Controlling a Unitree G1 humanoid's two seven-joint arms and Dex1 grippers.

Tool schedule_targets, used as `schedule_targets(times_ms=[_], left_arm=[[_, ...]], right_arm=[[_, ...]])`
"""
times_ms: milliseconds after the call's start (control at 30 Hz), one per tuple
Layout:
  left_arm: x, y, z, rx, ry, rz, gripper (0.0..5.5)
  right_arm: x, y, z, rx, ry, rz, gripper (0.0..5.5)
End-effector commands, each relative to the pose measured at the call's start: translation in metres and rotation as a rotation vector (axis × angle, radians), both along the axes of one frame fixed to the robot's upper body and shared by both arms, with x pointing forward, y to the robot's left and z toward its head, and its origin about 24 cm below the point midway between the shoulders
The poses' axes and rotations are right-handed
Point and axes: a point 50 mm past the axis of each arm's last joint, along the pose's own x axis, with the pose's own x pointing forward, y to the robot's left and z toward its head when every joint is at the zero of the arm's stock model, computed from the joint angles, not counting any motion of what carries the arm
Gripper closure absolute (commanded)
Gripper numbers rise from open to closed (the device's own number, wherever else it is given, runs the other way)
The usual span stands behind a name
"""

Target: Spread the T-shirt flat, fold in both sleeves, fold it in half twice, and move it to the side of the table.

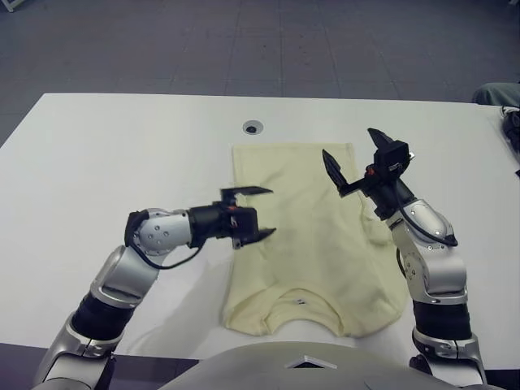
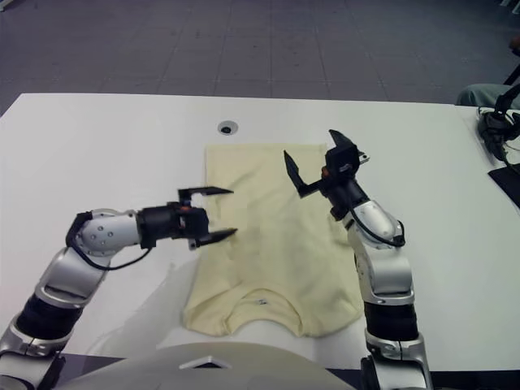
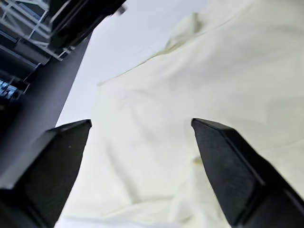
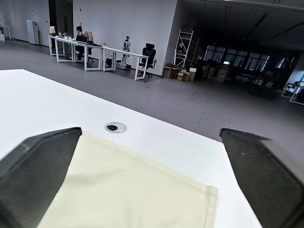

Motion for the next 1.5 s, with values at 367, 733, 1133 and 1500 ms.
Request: schedule_targets(times_ms=[367,733,1133,1500], left_arm=[[0.039,0.012,-0.064,-0.065,0.017,0.369,0.12],[0.057,0.016,-0.086,0.018,0.007,0.416,0.12],[0.057,0.019,-0.077,-0.090,-0.040,0.442,0.12],[0.044,-0.001,-0.050,-0.272,-0.059,0.344,0.10]], right_arm=[[-0.053,-0.100,0.013,-0.632,0.327,0.314,0.10],[-0.089,-0.147,0.007,-0.852,0.685,0.512,0.10],[-0.064,-0.139,-0.024,-0.999,0.762,0.618,0.10],[-0.056,-0.127,-0.035,-1.020,0.789,0.717,0.70]])
